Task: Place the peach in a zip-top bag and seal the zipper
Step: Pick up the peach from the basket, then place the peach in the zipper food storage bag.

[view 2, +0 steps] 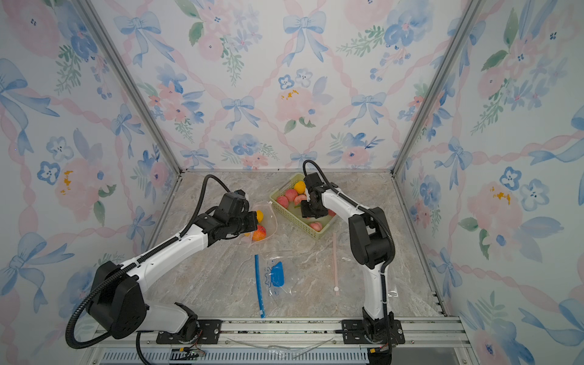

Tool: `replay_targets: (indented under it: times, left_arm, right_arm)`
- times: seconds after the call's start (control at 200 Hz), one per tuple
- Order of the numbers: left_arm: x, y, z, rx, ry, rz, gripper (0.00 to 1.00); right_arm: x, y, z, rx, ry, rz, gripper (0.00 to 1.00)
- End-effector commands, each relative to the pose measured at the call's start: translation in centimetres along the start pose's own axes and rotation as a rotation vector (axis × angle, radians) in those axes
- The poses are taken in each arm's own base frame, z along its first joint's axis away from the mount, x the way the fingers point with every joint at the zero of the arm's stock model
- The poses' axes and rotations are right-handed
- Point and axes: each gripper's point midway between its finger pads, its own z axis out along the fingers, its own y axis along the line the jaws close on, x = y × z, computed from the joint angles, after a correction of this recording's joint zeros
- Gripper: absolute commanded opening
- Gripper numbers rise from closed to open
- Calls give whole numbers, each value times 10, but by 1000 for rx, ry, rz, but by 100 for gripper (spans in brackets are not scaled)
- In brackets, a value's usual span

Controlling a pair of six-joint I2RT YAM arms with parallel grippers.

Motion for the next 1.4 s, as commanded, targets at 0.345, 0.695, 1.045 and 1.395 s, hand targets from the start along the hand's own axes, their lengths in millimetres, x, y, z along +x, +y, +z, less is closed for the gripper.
replay_targets:
  times: [0.345,0.695,1.045,1.395]
  left_arm:
    - [-1,-2,4,7,8,7,0]
    - [-5,-6,2,22,3,10,0]
    - [-4,-9,-7,47,-4,13,0]
    - [-2,-8,-9,47,-5,12,0]
  right_arm:
    - [-2,47,-101,-36,-235,-82,44]
    - [26,152,-169,-307,-369,-161,46]
    - [47,194,-118,-334,-242,-166,45]
    - [39,192,-86,-235,-210,-147,58]
